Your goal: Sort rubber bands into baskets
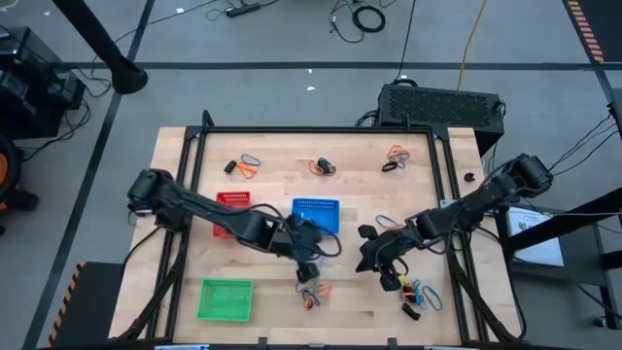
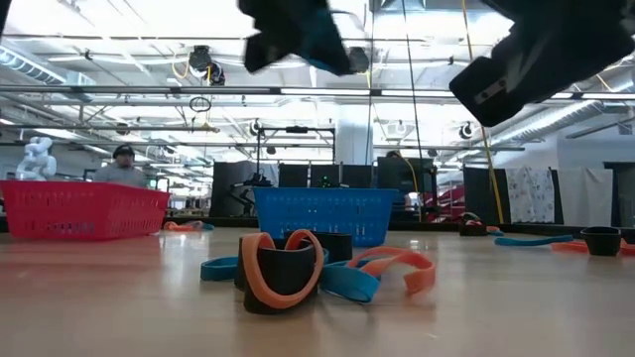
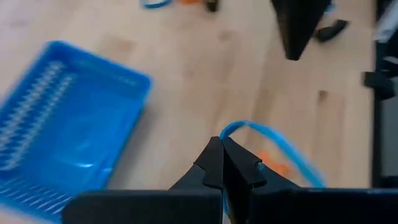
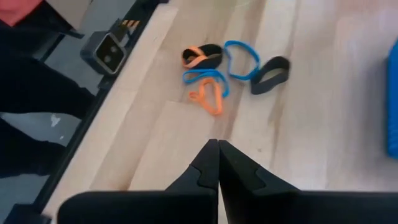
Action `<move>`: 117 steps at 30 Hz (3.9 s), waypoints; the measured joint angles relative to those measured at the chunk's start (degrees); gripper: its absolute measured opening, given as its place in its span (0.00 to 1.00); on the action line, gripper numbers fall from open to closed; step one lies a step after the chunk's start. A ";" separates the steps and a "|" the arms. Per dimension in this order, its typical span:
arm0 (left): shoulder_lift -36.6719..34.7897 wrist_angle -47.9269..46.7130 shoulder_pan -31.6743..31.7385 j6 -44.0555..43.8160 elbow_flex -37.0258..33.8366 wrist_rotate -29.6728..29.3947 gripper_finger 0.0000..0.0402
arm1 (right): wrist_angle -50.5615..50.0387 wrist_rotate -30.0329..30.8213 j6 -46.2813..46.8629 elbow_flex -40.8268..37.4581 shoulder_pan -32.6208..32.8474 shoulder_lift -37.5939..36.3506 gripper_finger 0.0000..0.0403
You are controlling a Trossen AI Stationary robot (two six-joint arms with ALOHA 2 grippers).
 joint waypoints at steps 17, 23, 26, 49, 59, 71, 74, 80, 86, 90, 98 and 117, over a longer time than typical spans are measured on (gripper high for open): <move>-17.28 -35.81 1.56 -8.89 -10.12 -11.90 0.00 | 4.33 0.42 7.77 0.00 -12.40 -0.02 0.00; -29.01 -32.70 1.64 -14.11 -25.68 -11.43 0.00 | 4.17 0.46 12.41 0.00 -17.34 -0.02 0.00; -33.87 -30.95 2.20 -17.56 -32.46 -9.69 0.00 | 4.44 0.44 14.89 0.00 -19.92 -0.02 0.00; -39.28 -30.03 10.12 -15.65 -42.25 -4.73 0.22 | -1.00 -1.80 18.33 5.57 -36.86 -0.02 0.00; -39.28 -30.59 10.14 -15.74 -37.43 -2.89 0.36 | -21.21 -3.04 12.47 10.87 -47.98 -0.02 0.00; -39.28 -31.11 10.14 -11.23 -29.70 -8.79 0.36 | -44.66 0.31 6.86 13.88 -64.12 -0.02 0.00; -39.26 -30.70 10.16 -11.42 -29.70 -9.18 0.36 | -44.99 5.41 6.36 13.88 -67.24 -0.02 0.00; -39.28 -26.05 10.80 -10.02 -29.70 -9.05 0.36 | -44.33 9.36 4.96 13.88 -72.53 1.93 0.00; -39.30 -17.49 12.80 -5.50 -29.70 -7.18 0.36 | -44.27 9.31 -0.15 13.86 -75.81 7.39 0.00; -39.67 -13.35 14.90 -3.56 -29.70 -6.08 0.36 | -43.06 9.40 -2.78 13.88 -76.51 10.62 0.00; -39.64 -13.43 17.27 -3.52 -29.94 -5.16 0.36 | -40.67 9.43 -7.37 13.88 -77.07 15.14 0.13; -39.65 -13.39 17.27 -4.11 -29.94 -4.42 0.36 | -37.45 11.98 -9.31 13.88 -77.55 19.74 0.23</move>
